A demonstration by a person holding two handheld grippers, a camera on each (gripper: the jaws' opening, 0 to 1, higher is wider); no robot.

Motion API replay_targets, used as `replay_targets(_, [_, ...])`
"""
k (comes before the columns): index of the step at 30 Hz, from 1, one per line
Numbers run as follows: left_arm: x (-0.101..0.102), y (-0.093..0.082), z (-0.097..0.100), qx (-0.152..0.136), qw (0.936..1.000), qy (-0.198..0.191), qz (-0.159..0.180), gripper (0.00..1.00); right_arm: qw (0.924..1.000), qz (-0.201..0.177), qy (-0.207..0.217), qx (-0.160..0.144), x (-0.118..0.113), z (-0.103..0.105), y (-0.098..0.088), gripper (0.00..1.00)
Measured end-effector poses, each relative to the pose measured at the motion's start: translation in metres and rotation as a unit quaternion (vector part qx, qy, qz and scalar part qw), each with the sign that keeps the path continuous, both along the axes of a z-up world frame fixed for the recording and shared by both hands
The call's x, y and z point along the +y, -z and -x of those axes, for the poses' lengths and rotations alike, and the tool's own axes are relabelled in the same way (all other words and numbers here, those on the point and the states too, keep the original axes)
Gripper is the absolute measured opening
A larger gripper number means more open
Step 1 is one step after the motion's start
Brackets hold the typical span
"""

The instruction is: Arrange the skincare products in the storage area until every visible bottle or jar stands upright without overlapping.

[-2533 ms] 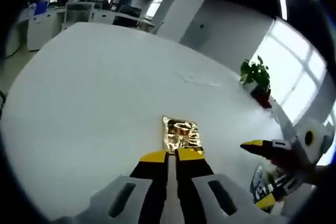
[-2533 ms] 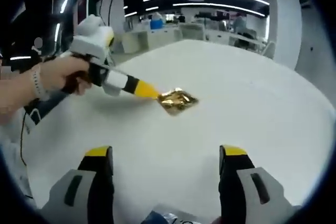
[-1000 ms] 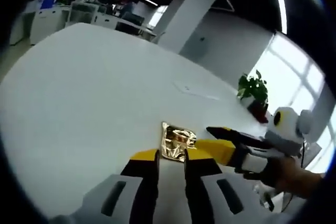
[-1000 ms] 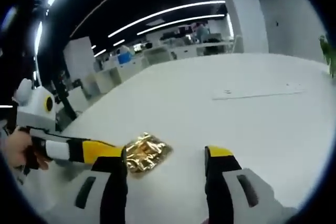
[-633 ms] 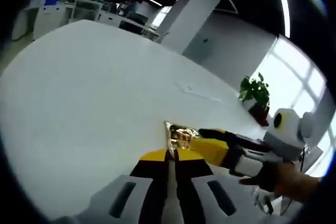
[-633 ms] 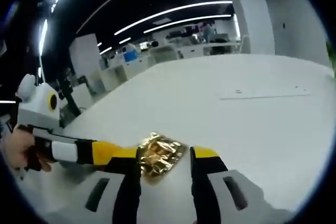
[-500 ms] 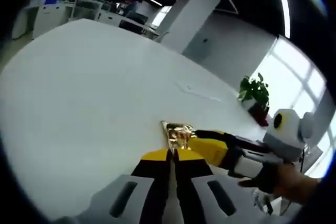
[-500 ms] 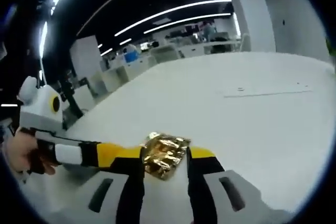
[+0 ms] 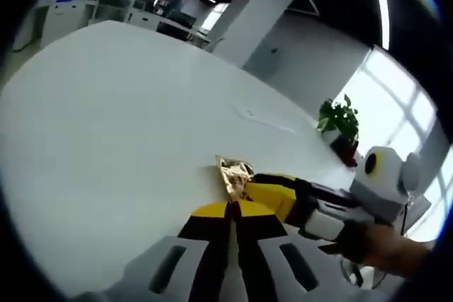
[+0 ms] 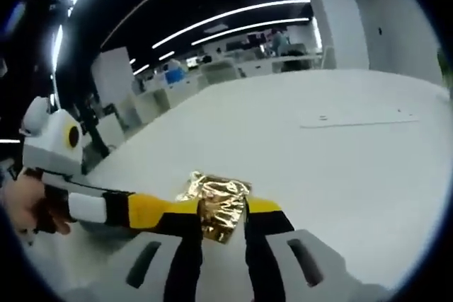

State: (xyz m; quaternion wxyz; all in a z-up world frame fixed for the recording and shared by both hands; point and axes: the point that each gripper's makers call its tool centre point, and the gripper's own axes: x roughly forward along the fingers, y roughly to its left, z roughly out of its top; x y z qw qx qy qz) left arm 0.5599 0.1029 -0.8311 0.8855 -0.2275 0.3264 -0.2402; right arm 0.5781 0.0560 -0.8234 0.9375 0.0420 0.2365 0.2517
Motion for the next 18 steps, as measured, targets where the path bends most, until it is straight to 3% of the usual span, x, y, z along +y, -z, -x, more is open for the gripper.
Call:
replay_targets(7, [-0.002,0.001,0.005,0.016,0.9998,-0.005,0.007,0.0,1.0,0.0,-0.008,0.005,0.0,0.003,0.001,0.2])
replay_targets(18, [0.005,-0.014,0.019,0.005,0.9996,-0.018,0.023,0.0,0.9997,-0.016,-0.008,0.018,-0.004,0.015,-0.007,0.27])
